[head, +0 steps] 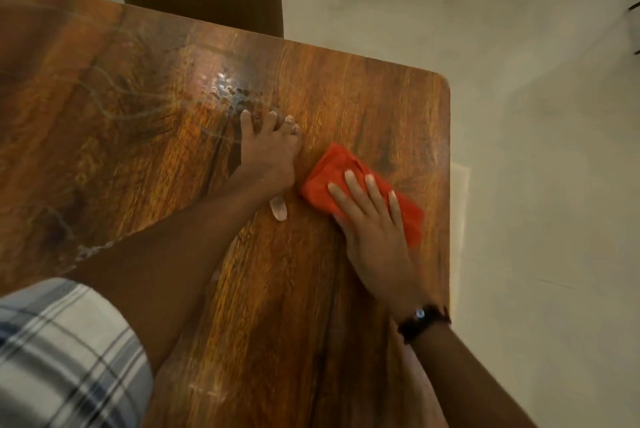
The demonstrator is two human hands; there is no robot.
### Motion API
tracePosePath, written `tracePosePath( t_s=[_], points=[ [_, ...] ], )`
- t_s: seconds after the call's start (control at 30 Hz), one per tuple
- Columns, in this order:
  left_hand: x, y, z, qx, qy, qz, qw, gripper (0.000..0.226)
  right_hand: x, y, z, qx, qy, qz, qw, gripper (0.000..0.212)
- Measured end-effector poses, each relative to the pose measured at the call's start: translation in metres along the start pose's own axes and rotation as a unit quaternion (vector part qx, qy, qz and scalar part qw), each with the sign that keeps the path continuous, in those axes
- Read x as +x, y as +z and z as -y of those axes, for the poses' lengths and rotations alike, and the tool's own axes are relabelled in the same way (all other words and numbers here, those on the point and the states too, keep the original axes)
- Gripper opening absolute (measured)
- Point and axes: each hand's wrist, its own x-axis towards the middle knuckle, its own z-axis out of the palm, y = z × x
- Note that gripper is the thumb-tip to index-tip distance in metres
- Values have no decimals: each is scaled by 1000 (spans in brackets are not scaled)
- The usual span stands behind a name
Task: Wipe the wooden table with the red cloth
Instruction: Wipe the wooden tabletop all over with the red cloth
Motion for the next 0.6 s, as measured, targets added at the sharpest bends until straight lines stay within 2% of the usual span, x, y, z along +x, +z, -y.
tracePosePath(
  t_s=[0.1, 0.17, 0.27, 0.47, 0.53, 0.6],
  points=[
    [0, 1, 3, 6, 8, 8, 1000, 136, -76, 2, -11, -26, -11, 22, 999, 54],
    [1, 1, 4, 5, 10, 8, 1000, 139, -91, -2, -22, -40, -25, 36, 998, 53],
    [1, 3, 4, 5, 8, -6, 1000, 139, -61, -12, -29, 0, -19, 34, 999, 51],
    [-13, 13, 10, -44, 11, -44, 998, 141, 65, -21, -21, 78, 106, -32, 991, 45],
    [-28, 26, 13, -67, 17, -86, 994, 135, 77, -19, -11, 79, 140, -36, 986, 45],
    [-50, 45, 13, -118, 23, -120, 985, 119, 66, -16, -2, 79, 139, -40, 986, 45]
  ],
)
